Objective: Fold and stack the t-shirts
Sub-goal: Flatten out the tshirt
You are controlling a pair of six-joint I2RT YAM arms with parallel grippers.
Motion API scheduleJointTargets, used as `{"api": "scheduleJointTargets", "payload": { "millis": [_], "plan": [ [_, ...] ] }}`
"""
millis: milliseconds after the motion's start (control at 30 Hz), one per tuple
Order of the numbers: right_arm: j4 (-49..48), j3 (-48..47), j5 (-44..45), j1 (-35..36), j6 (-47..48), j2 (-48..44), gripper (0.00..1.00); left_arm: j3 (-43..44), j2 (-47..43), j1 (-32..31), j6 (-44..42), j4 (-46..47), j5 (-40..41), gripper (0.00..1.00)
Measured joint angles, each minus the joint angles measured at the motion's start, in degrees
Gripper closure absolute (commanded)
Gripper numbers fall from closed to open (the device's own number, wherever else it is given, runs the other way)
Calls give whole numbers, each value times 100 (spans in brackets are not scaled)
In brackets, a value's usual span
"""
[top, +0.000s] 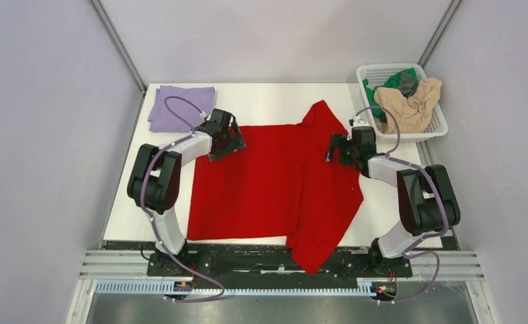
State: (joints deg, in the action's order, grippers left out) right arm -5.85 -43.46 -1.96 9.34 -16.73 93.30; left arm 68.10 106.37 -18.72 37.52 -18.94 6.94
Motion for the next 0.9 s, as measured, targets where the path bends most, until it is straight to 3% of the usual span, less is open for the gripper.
{"api": "scheduleJointTargets", "payload": {
  "millis": [267,500,667,900],
  "plan": [
    [232,282,282,-608,-15,-387,2,-98,-26,0,0,120,42,0],
    [573,-732,4,-155,361,-262,2,-87,-59,0,-26,85,46,0],
    [352,-2002,-160,409,457,463,2,-105,-365,0,-50,20,63,0],
    [361,-3005,-402,640,420,1867,2,-354,-817,0,-107,33,149,0]
  ]
}}
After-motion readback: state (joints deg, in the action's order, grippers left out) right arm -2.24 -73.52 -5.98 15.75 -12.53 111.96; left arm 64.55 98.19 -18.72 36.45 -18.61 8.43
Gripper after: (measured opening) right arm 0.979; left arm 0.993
